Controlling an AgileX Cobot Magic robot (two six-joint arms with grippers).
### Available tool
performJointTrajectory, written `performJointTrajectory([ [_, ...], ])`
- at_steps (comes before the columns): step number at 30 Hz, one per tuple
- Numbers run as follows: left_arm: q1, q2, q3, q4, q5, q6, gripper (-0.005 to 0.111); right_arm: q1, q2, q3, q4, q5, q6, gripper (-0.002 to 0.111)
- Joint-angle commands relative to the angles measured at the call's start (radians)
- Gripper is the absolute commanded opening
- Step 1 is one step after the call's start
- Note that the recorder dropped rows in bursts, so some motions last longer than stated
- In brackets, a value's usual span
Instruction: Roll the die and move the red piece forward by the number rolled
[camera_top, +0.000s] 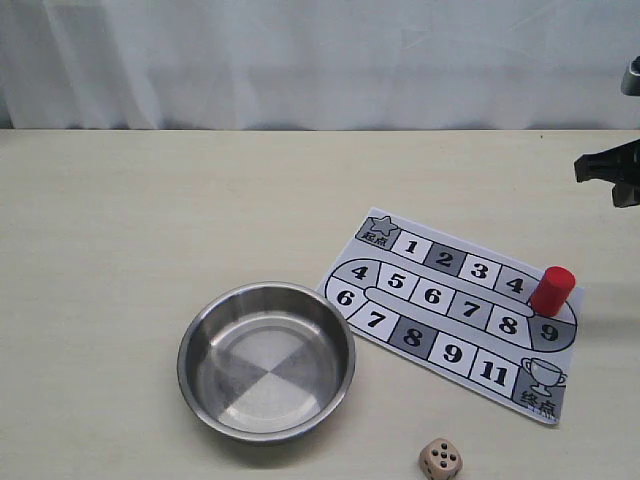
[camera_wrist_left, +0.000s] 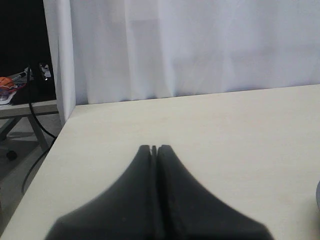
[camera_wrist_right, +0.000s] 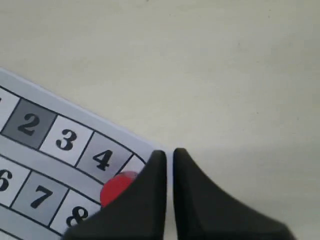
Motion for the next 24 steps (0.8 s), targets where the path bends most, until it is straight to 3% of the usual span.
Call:
performJointTrajectory([
  [1,-0.001,-0.001,0.002,-0.003,-0.012,-0.005,0.0,-0.008,-0.006,-0.005,0.172,0.054,-0.188,0.004],
  [11,-0.001,-0.001,0.002,-0.003,-0.012,-0.005,0.0,-0.008,-0.006,-0.005,0.136,0.148,-0.207,0.004],
  [15,-0.001,-0.001,0.002,-0.003,-0.012,-0.005,0.0,0.003,-0.006,-0.005,0.112,0.175,-0.028,0.004],
  [17,-0.001,-0.001,0.002,-0.003,-0.012,-0.005,0.0,0.038,-0.006,-0.005,0.057,0.177,-0.018,0.004],
  [21,-0.001,-0.001,0.002,-0.003,-0.012,-0.005,0.0,0.17,-0.006,-0.005,-0.171,0.186,0.182,0.004],
  [24,-0.001,-0.001,0.002,-0.003,-0.012,-0.005,0.0,0.184,-0.006,-0.005,-0.152,0.186,0.185,0.004],
])
